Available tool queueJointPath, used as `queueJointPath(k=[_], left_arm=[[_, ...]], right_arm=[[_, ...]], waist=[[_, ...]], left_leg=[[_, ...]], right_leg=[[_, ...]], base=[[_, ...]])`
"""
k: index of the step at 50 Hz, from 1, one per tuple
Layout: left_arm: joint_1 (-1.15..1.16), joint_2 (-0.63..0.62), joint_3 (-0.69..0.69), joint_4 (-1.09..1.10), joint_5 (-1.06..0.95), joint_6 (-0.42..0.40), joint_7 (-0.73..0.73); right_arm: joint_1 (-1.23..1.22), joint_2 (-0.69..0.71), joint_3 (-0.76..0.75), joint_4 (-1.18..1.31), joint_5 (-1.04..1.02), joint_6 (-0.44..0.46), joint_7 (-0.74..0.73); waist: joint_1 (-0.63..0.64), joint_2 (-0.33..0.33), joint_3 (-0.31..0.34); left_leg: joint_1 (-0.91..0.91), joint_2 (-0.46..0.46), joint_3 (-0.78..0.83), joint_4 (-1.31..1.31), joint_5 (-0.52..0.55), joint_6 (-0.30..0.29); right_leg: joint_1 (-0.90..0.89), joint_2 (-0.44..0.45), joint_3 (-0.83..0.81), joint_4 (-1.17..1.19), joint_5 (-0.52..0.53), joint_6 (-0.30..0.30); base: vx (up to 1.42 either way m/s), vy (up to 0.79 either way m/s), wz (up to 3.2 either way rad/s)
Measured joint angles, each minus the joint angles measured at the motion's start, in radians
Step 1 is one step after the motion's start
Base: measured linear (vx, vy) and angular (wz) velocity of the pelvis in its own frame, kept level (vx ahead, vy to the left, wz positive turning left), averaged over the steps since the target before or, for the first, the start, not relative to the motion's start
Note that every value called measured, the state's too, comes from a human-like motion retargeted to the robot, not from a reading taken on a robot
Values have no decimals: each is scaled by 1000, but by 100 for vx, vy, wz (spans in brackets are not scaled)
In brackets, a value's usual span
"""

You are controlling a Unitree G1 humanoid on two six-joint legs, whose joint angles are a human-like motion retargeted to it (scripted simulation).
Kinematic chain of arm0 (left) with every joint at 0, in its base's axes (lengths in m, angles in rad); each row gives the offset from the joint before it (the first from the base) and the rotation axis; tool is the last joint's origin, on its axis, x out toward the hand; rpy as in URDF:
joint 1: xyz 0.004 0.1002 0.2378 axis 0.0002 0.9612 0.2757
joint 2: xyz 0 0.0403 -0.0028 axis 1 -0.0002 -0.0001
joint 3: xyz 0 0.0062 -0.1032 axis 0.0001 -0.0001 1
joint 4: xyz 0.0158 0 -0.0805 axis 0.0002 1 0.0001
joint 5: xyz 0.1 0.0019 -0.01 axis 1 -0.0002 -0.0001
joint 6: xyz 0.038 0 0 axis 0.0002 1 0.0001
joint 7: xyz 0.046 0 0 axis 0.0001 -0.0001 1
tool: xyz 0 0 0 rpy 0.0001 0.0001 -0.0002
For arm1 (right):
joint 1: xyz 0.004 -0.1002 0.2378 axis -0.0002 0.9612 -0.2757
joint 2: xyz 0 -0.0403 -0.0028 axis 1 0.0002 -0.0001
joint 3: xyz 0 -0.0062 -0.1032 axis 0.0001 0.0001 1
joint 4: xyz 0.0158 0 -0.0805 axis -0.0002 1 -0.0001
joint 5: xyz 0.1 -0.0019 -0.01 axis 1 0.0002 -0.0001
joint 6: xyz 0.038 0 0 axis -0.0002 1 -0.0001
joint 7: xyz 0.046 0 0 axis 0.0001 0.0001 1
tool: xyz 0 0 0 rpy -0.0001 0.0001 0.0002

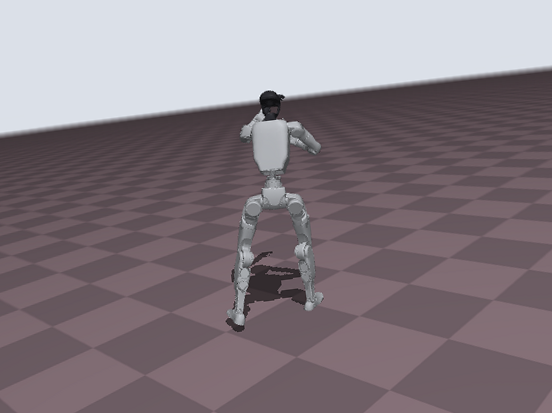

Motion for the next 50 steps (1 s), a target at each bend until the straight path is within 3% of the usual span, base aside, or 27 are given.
queueJointPath(k=[6,11,14,16,20,24,27,29,30,32,33,35,37,40,42,45,50], left_arm=[[-36,-129,-68,-130,-194,-98,-17],[-237,-132,-235,95,-78,-264,266],[-340,-89,-327,276,83,-259,437],[-372,-56,-360,357,136,-220,473],[-361,24,-343,387,153,-122,346],[-261,79,-234,236,104,-78,20],[-167,31,-178,100,-159,-123,-157],[-131,-34,-189,43,-416,-174,-170],[-124,-66,-207,25,-531,-207,-150],[-147,-107,-260,16,-576,-301,-35],[-175,-114,-292,22,-517,-354,55],[-242,-101,-338,49,-258,-384,259],[-283,-75,-349,62,6,-302,416],[-257,-35,-290,14,163,-182,446],[-173,0,-191,-72,140,-159,360],[39,42,10,-243,32,-175,210],[402,-5,244,-467,-190,-283,109]], right_arm=[[-36,24,49,3,49,13,26],[-55,43,-3,45,48,-29,-84],[-64,58,-49,66,33,-50,-134],[-70,71,-75,77,22,-49,-141],[-77,89,-108,82,17,-33,-89],[-76,90,-99,66,57,-10,28],[-82,100,-59,70,89,8,82],[-93,112,-27,83,97,14,76],[-99,118,-13,91,96,14,65],[-108,128,1,102,89,3,39],[-111,128,1,107,86,-8,24],[-109,121,-11,107,80,-28,-1],[-97,111,-30,99,76,-34,-6],[-68,103,-52,79,78,-25,40],[-50,104,-53,63,83,-17,104],[-24,118,-20,40,89,-8,216],[-10,154,110,40,89,5,348]], waist=[[-65,36,-3],[-76,47,3],[-63,42,6],[-50,33,8],[-15,7,16],[38,-17,30],[82,-35,36],[110,-49,38],[124,-57,39],[149,-69,45],[162,-71,50],[190,-67,63],[224,-51,84],[287,-22,133],[329,-2,178],[387,32,217],[462,75,231]], left_leg=[[1,-19,110,-30,12,-15],[-29,-88,-94,-44,-55,-19],[-45,-130,-234,-34,-85,-7],[-50,-147,-278,-23,-99,-1],[-50,-172,-281,-24,-130,-12],[-45,-226,-303,-60,-154,-55],[-48,-263,-347,-81,-136,-54],[-56,-273,-375,-82,-118,-30],[-62,-275,-389,-79,-110,-17],[-69,-270,-419,-76,-102,0],[-75,-264,-435,-73,-102,2],[-81,-243,-468,-74,-98,3],[-81,-210,-496,-81,-90,3],[-75,-161,-528,-91,-82,-2],[-71,-143,-542,-95,-81,-12],[-99,-129,-560,-95,-81,-36],[-202,-153,-577,-82,-88,-77]], right_leg=[[2,24,15,-54,10,-6],[-1,56,31,-80,17,16],[-1,73,46,-90,20,26],[0,81,55,-96,23,30],[11,94,64,-114,30,40],[43,111,52,-149,40,46],[70,114,27,-174,39,46],[80,109,2,-179,32,44],[83,106,-12,-177,29,43],[80,101,-43,-152,26,41],[74,100,-59,-129,29,39],[50,101,-85,-56,47,35],[6,97,-96,63,85,36],[-82,67,-73,280,156,61],[-134,33,-36,377,188,85],[-195,-32,-4,384,188,85],[-198,-179,-150,62,122,11]], base=[[5,-10,-20],[4,-7,-36],[4,-6,-42],[4,-5,-32],[2,-2,-11],[1,-1,5],[3,-3,41],[2,-2,63],[1,-2,71],[1,-2,74],[0,-1,71],[-1,0,64],[-1,0,49],[-2,-2,36],[-3,-5,34],[-3,-9,32],[-1,-19,43]])
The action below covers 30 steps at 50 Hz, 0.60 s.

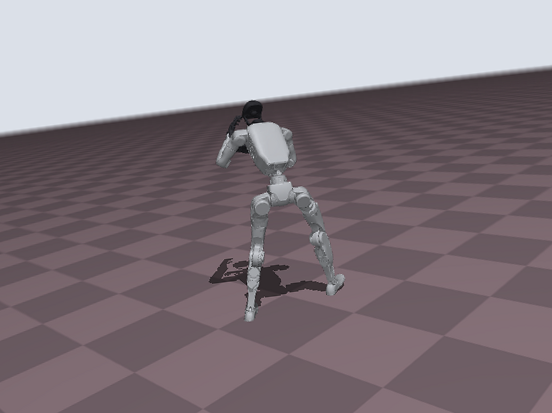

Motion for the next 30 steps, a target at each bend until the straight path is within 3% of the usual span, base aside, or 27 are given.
queueJointPath(k=[5,7,10,13,17,20,23,25,27,30], left_arm=[[217,-101,26,-120,-27,-119,25],[259,-121,26,-141,11,-153,52],[291,-106,44,-156,85,-172,115],[298,-39,72,-164,129,-144,221],[127,134,37,-73,186,-39,316],[-219,311,-212,334,265,84,350],[-660,381,-799,1081,311,140,360],[-831,355,-1165,1497,347,65,210],[-818,373,-1201,1608,370,-9,112],[-832,439,-1201,1421,298,-46,291]], right_arm=[[24,3,86,8,-31,-16,10],[47,-15,89,6,-43,-34,-22],[95,-52,72,-3,-33,-57,-76],[159,-89,52,-12,-4,-66,-106],[206,-145,0,-29,43,-60,-120],[268,-201,-47,-61,118,-35,-146],[377,-261,-143,-93,151,-38,-269],[462,-289,-246,-112,152,-75,-383],[520,-327,-366,-116,84,-88,-512],[530,-327,-564,-136,-42,-41,-718]], waist=[[-4,34,0],[-27,49,0],[-82,63,0],[-211,48,0],[-448,26,-5],[-644,35,-100],[-825,72,-198],[-929,93,-227],[-1002,143,-228],[-1051,164,-208]], left_leg=[[-74,-57,8,34,-39,-48],[-82,-64,32,58,-60,-62],[-68,-49,97,107,-99,-62],[25,-41,193,146,-130,-1],[211,27,377,170,-142,37],[311,62,514,155,-114,38],[364,59,586,108,-45,19],[395,52,592,73,16,3],[416,48,557,47,89,-15],[423,39,458,36,217,-52]], right_leg=[[11,-120,-212,-221,14,76],[0,-141,-246,-237,58,110],[-32,-137,-228,-223,134,111],[-43,-133,-121,-171,185,67],[-23,-30,33,-122,148,51],[-24,59,115,-120,110,58],[-34,112,158,-135,89,67],[-27,134,174,-142,79,80],[-15,148,183,-138,65,71],[4,152,192,-120,37,32]], base=[[7,-30,55],[8,-33,-13],[17,-27,-90],[37,-14,-163],[45,-13,-238],[55,-7,-213],[56,-5,-146],[52,-6,-95],[48,-6,-56],[42,-9,-18]])
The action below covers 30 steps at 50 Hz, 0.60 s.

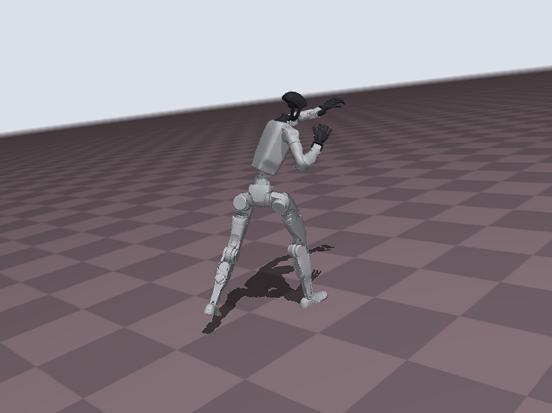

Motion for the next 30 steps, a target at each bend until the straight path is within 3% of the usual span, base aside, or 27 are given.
queueJointPath(k=[3,6,7,9,12,13,15,18,21,25,30], left_arm=[[18,46,140,-444,-26,37,168],[184,43,430,-826,36,47,169],[271,25,540,-933,32,28,162],[506,-58,753,-1114,-17,-38,159],[885,-247,961,-1323,-129,-170,132],[996,-303,983,-1370,-171,-208,108],[1204,-386,1006,-1435,-237,-256,51],[1499,-439,1046,-1479,-278,-276,6],[1757,-493,1085,-1508,-272,-258,6],[1960,-562,1132,-1528,-279,-240,21],[1940,-611,1163,-1517,-284,-238,25]], right_arm=[[-232,54,-111,19,-78,121,-42],[-741,-27,-79,240,-147,268,79],[-960,-69,-3,383,-169,312,111],[-1423,-101,294,788,-174,378,112],[-1948,33,811,1520,23,387,107],[-2018,89,898,1724,124,363,158],[-2084,155,933,2008,309,322,262],[-2049,97,933,1971,492,261,85],[-1834,-77,858,1517,447,211,-96],[-1326,-232,625,937,271,185,-43],[-651,-177,330,628,142,109,103]], waist=[[41,-50,40],[160,-91,95],[209,-102,118],[313,-119,163],[466,-118,207],[516,-122,208],[607,-132,208],[709,-144,208],[788,-136,208],[874,-124,208],[987,-119,208]], left_leg=[[-11,-19,-104,27,92,-41],[-53,-23,-129,72,54,-56],[-74,-16,-116,86,22,-53],[-128,8,-66,98,-40,-39],[-247,42,15,81,-73,-23],[-298,49,34,67,-71,-22],[-398,57,60,29,-66,-25],[-528,59,77,-59,-67,-42],[-619,54,88,-136,-78,-44],[-679,3,-19,-164,-84,-38],[-659,-51,-292,-188,26,15]], right_leg=[[23,-12,15,24,-27,-51],[43,-29,37,38,-45,-73],[48,-33,45,40,-50,-73],[56,-39,58,40,-56,-59],[42,-40,71,36,-61,-31],[27,-39,75,36,-61,-24],[1,-28,80,39,-66,-17],[-25,7,78,46,-81,-21],[-31,57,65,51,-102,-34],[-12,127,37,49,-126,-49],[44,189,1,50,-150,-75]], base=[[31,-12,-2],[19,-13,-14],[11,-13,-26],[8,-14,-27],[6,-16,-15],[6,-16,-6],[7,-17,-5],[8,-16,-8],[12,-13,-12],[16,-8,-9],[21,2,6]])
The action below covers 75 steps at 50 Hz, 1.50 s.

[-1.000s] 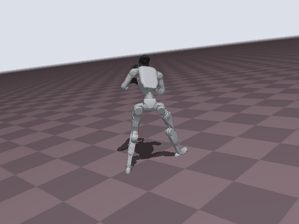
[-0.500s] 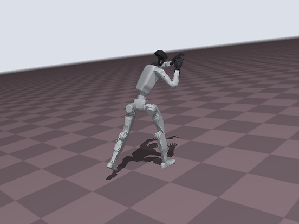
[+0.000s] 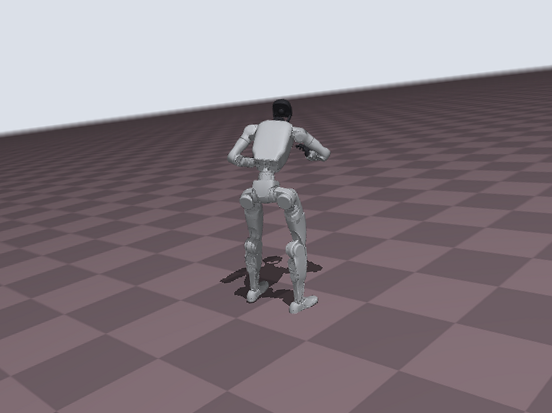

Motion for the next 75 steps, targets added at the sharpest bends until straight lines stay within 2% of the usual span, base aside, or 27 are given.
queueJointPath(k=[3,8,11,16,18,20,25,30,35,38,42,45,47,50,52,55,60,64,67,70,73,75], left_arm=[[-121,-24,-6,12,44,8,18],[-365,-64,-31,29,91,15,43],[-522,-87,-31,54,113,41,17],[-773,-122,-17,83,143,103,-74],[-857,-136,-24,91,152,123,-84],[-928,-145,-32,104,167,139,-77],[-1019,-163,-38,136,178,160,-92],[-1109,-169,-48,162,159,176,-130],[-1224,-75,-36,198,156,220,-154],[-1300,25,-19,246,167,272,-163],[-1439,257,-72,416,235,359,-211],[-1551,458,-188,605,287,416,-271],[-1610,558,-271,713,322,456,-316],[-1646,644,-336,797,348,513,-364],[-1627,662,-319,784,317,534,-367],[-1534,643,-234,689,222,526,-369],[-1295,496,-73,443,18,445,-449],[-1288,387,-114,338,-106,351,-471],[-1441,372,-247,401,-115,278,-390],[-1672,387,-420,585,37,232,-202],[-1861,401,-554,801,229,269,-11],[-1941,414,-608,912,298,311,49]], right_arm=[[254,92,-86,-74,-42,-38,26],[527,267,-133,-156,-49,-72,67],[597,355,-112,-181,-74,-82,191],[548,438,29,-218,-182,-116,462],[500,460,109,-225,-221,-127,518],[458,478,175,-217,-248,-127,513],[400,473,207,-179,-241,-130,459],[284,402,281,-232,-179,-165,591],[188,367,339,-358,-125,-173,536],[170,375,277,-427,-108,-161,456],[147,417,144,-487,-87,-127,451],[107,461,70,-491,-70,-102,497],[67,500,51,-475,-67,-84,518],[0,564,52,-439,-79,-59,542],[-45,597,67,-416,-92,-50,560],[-84,623,101,-398,-106,-50,592],[-51,613,197,-412,-55,-65,675],[-15,607,243,-412,8,-74,719],[-10,605,216,-394,-10,-95,632],[-25,604,158,-366,-80,-115,486],[-46,599,105,-347,-115,-121,399],[-61,593,77,-343,-127,-119,369]], waist=[[47,2,0],[100,15,0],[116,33,0],[134,68,0],[140,76,0],[143,77,-3],[142,38,-15],[115,-32,-51],[27,-78,-112],[-54,-106,-135],[-162,-137,-143],[-210,-143,-127],[-219,-150,-109],[-209,-161,-80],[-190,-162,-55],[-151,-153,-24],[-107,-97,-15],[-120,-61,-9],[-134,-54,-9],[-137,-67,-11],[-125,-93,-13],[-107,-114,-15]], left_leg=[[24,7,-17,-19,12,34],[79,-3,-31,-65,-5,3],[114,-14,-55,-87,-8,2],[169,-19,-62,-81,-28,44],[190,-19,-47,-63,-40,64],[205,-21,-21,-38,-57,81],[237,-33,103,31,-117,85],[263,-56,279,89,-178,62],[281,-60,475,159,-221,54],[267,-41,590,304,-230,70],[198,64,680,666,-169,88],[141,134,623,879,-96,57],[110,126,535,919,-101,25],[90,97,419,852,-157,15],[100,95,367,727,-172,32],[135,94,287,465,-149,47],[195,109,109,85,-146,15],[217,113,0,2,-89,-11],[221,117,-33,-13,-6,-8],[220,119,-16,-17,39,1],[223,103,10,-19,30,5],[228,86,26,-21,16,8]], right_leg=[[32,-6,-35,16,-23,-4],[87,-38,-109,70,-65,-28],[107,-65,-140,137,-77,-67],[113,-106,-162,276,-57,-130],[118,-119,-182,317,-47,-143],[125,-133,-220,338,-48,-146],[173,-156,-379,274,-91,-120],[215,-154,-503,120,-117,-62],[202,-148,-421,23,-97,-30],[189,-165,-306,11,-82,-21],[189,-175,-160,33,-83,-28],[203,-153,-61,60,-97,-42],[209,-142,6,78,-104,-44],[210,-132,98,98,-110,-43],[208,-121,151,105,-112,-47],[204,-92,221,101,-110,-55],[203,-22,300,86,-113,-61],[217,13,325,79,-121,-66],[217,19,329,81,-127,-70],[219,9,331,73,-127,-66],[231,-16,333,40,-121,-52],[245,-37,328,10,-121,-43]], base=[[22,12,52],[22,17,69],[20,20,61],[16,19,12],[12,17,-45],[11,16,-74],[10,14,-115],[8,12,-152],[8,9,-169],[9,4,-164],[12,0,-163],[13,1,-180],[13,5,-178],[12,9,-158],[11,12,-137],[12,17,-126],[14,24,-104],[13,26,-56],[12,27,-26],[14,28,-16],[15,28,-11],[16,26,-12]])
